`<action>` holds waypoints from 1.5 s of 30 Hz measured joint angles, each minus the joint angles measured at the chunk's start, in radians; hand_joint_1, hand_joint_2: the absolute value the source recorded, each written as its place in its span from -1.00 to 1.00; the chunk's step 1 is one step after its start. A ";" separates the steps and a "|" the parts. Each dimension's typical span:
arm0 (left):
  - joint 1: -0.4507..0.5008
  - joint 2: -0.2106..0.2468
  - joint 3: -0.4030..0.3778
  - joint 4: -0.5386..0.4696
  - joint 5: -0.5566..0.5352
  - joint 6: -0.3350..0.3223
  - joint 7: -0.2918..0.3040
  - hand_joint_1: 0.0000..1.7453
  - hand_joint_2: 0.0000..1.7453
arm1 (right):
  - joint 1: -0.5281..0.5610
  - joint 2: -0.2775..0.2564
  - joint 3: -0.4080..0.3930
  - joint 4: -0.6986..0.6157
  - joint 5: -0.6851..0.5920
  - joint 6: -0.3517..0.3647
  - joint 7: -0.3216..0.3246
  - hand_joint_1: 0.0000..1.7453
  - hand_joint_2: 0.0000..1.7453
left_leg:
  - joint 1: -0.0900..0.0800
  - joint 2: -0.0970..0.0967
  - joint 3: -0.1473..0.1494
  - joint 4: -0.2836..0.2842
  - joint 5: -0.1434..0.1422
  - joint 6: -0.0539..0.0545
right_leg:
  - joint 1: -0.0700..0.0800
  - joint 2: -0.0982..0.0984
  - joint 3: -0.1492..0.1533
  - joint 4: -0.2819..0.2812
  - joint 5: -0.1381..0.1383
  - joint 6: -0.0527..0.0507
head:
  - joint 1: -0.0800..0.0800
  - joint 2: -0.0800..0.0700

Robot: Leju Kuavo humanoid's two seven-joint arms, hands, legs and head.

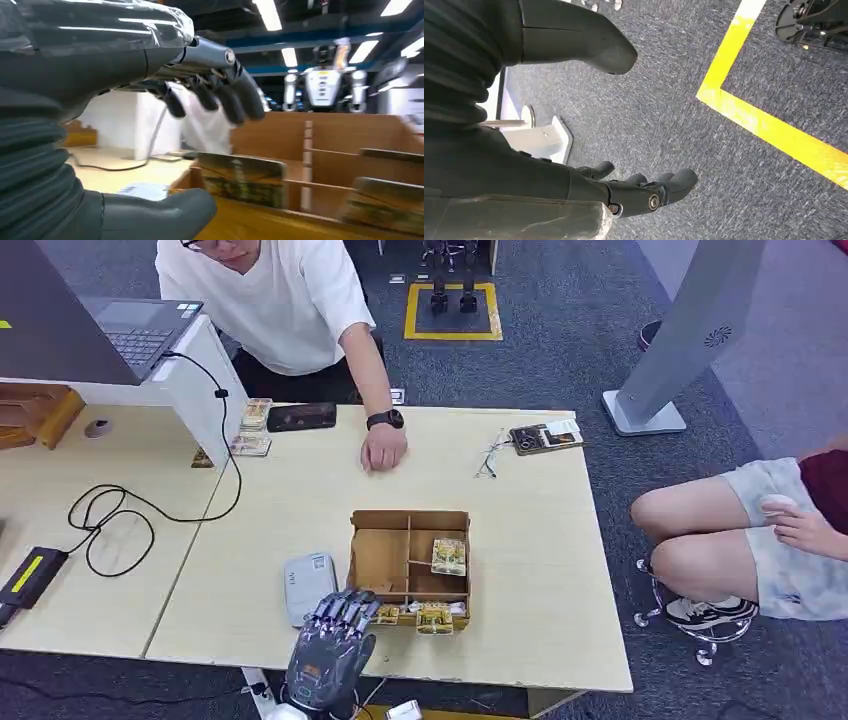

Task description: Pass the card to the sensor for recognition and then transmit it.

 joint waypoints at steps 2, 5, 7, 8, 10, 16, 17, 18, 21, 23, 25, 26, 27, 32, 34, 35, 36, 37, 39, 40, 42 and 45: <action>0.004 -0.005 0.005 -0.002 0.000 0.000 -0.016 1.00 1.00 | 0.000 0.000 0.000 0.000 0.000 0.000 0.000 -1.00 1.00 | 0.000 0.000 0.000 0.000 0.000 0.000 | 0.000 0.000 0.000 0.000 0.000 0.000 | 0.000 0.000; 0.008 -0.008 0.014 -0.002 0.000 0.000 -0.031 1.00 1.00 | 0.000 0.000 -0.002 0.000 0.001 0.000 0.000 -1.00 1.00 | 0.000 0.000 0.000 0.000 0.000 0.000 | 0.000 0.000 0.000 0.000 0.000 0.000 | 0.000 0.000; 0.009 -0.011 0.018 -0.002 0.000 0.000 -0.037 1.00 1.00 | 0.000 0.000 -0.005 0.000 0.001 0.000 0.000 -1.00 1.00 | 0.000 0.000 0.000 0.000 0.000 0.000 | 0.000 0.000 0.000 0.000 0.000 0.000 | 0.000 0.000; 0.009 -0.012 0.019 -0.002 0.000 0.000 -0.037 1.00 1.00 | 0.000 0.000 -0.006 0.000 0.001 0.000 0.000 -1.00 1.00 | 0.000 0.000 0.000 0.000 0.000 0.000 | 0.000 0.000 0.000 0.000 0.000 0.000 | 0.000 0.000; 0.011 -0.012 0.019 -0.002 0.001 0.000 -0.037 1.00 1.00 | 0.000 0.000 -0.008 0.000 0.008 0.003 0.000 -1.00 1.00 | 0.000 0.000 0.000 0.000 0.000 0.000 | 0.000 0.000 0.000 0.000 0.000 0.000 | 0.000 0.000; 0.014 -0.013 0.021 -0.002 0.001 0.000 -0.042 1.00 1.00 | 0.000 0.000 -0.016 -0.002 0.015 0.005 0.000 -1.00 1.00 | 0.000 0.000 0.000 0.000 0.000 0.000 | 0.000 0.000 0.000 0.000 0.000 0.000 | 0.000 0.000; 0.014 -0.013 0.021 -0.002 0.001 0.000 -0.042 1.00 1.00 | 0.000 0.000 -0.016 -0.002 0.015 0.005 0.000 -1.00 1.00 | 0.000 0.000 0.000 0.000 0.000 0.000 | 0.000 0.000 0.000 0.000 0.000 0.000 | 0.000 0.000; 0.015 -0.013 0.022 -0.002 0.001 0.000 -0.042 1.00 1.00 | 0.000 0.000 -0.017 -0.002 0.015 0.005 0.000 -1.00 1.00 | 0.000 0.000 0.000 0.000 0.000 0.000 | 0.000 0.000 0.000 0.000 0.000 0.000 | 0.000 0.000; 0.017 -0.012 0.023 -0.003 0.000 0.000 -0.032 -0.50 1.00 | 0.000 0.000 -0.019 -0.002 0.016 0.005 0.000 -1.00 1.00 | 0.000 0.000 0.000 0.000 0.000 0.000 | 0.000 0.000 0.000 0.000 0.000 0.000 | 0.000 0.000; 0.019 -0.011 0.023 -0.013 0.000 0.000 -0.014 -1.00 1.00 | 0.000 0.000 -0.020 -0.002 0.016 0.005 0.001 -1.00 1.00 | 0.000 0.000 0.000 0.000 0.000 0.000 | 0.000 0.000 0.000 0.000 0.000 0.000 | 0.000 0.000; 0.019 -0.007 0.023 -0.026 0.000 0.000 0.017 -1.00 1.00 | 0.000 0.000 -0.022 -0.002 0.016 0.005 0.002 -1.00 1.00 | 0.000 0.000 0.000 0.000 0.000 0.000 | 0.000 0.000 0.000 0.000 0.000 0.000 | 0.000 0.000; 0.019 -0.002 0.022 -0.039 0.000 0.000 0.040 -1.00 1.00 | 0.000 0.000 -0.023 -0.002 0.016 0.004 0.002 -1.00 1.00 | 0.000 0.000 0.000 0.000 0.000 0.000 | 0.000 0.000 0.000 0.000 0.000 0.000 | 0.000 0.000; 0.018 0.002 0.023 -0.049 0.000 0.000 0.057 -1.00 1.00 | 0.000 0.000 -0.023 -0.002 0.016 0.004 0.003 -1.00 1.00 | 0.000 0.000 0.000 0.000 0.000 0.000 | 0.000 0.000 0.000 0.000 0.000 0.000 | 0.000 0.000; 0.019 0.024 0.023 -0.129 0.000 0.000 0.111 -1.00 1.00 | 0.000 0.000 -0.025 -0.002 0.018 0.000 0.009 -1.00 1.00 | 0.000 0.000 0.000 0.000 0.000 0.000 | 0.000 0.000 0.000 0.000 0.000 0.000 | 0.000 0.000; 0.022 0.031 0.025 -0.166 0.000 0.000 0.113 -1.00 1.00 | 0.000 0.000 -0.026 -0.002 0.018 -0.002 0.010 -1.00 1.00 | 0.000 0.000 0.000 0.000 0.000 0.000 | 0.000 0.000 0.000 0.000 0.000 0.000 | 0.000 0.000; 0.026 0.033 0.033 -0.195 0.000 0.000 0.108 -1.00 1.00 | 0.000 0.000 -0.028 -0.002 0.019 -0.003 0.011 -1.00 1.00 | 0.000 0.000 0.000 0.000 0.000 0.000 | 0.000 0.000 0.000 0.000 0.000 0.000 | 0.000 0.000; 0.029 0.034 0.044 -0.219 0.000 0.000 0.099 -1.00 1.00 | 0.001 0.000 -0.030 -0.002 0.021 -0.005 0.011 -1.00 1.00 | 0.000 0.000 0.000 0.000 0.000 0.000 | 0.000 0.000 0.000 0.000 0.000 0.000 | 0.000 0.000; 0.033 0.034 0.055 -0.239 0.000 0.000 0.080 -1.00 1.00 | 0.001 0.000 -0.031 -0.002 0.024 -0.005 0.011 -1.00 1.00 | 0.000 0.000 0.000 0.000 0.000 0.000 | 0.000 0.000 0.000 0.000 0.000 0.000 | 0.000 0.000; 0.053 0.027 0.087 -0.280 0.000 0.000 0.033 -1.00 1.00 | 0.000 0.000 -0.033 -0.002 0.028 -0.006 0.011 -1.00 1.00 | 0.000 0.000 0.000 0.000 0.000 0.000 | 0.000 0.000 0.000 0.000 0.000 0.000 | 0.000 0.000; 0.061 0.020 0.102 -0.298 0.000 0.000 0.009 -1.00 1.00 | 0.001 0.000 -0.035 -0.002 0.032 -0.006 0.012 -1.00 1.00 | 0.000 0.000 0.000 0.000 0.000 0.000 | 0.000 0.000 0.000 0.000 0.000 0.000 | 0.000 0.000; 0.081 -0.002 0.139 -0.329 0.000 0.000 -0.059 -1.00 1.00 | 0.001 0.000 -0.039 -0.002 0.033 -0.006 0.012 -1.00 1.00 | 0.000 0.000 0.000 0.000 0.000 0.000 | 0.000 0.000 0.000 0.000 0.000 0.000 | 0.000 0.000; 0.101 -0.022 0.182 -0.353 0.000 0.000 -0.119 -1.00 1.00 | 0.001 0.001 -0.040 -0.002 0.034 -0.006 0.012 -1.00 1.00 | 0.000 0.000 0.000 0.000 0.000 0.000 | 0.000 0.000 0.000 0.000 0.000 0.000 | 0.000 0.000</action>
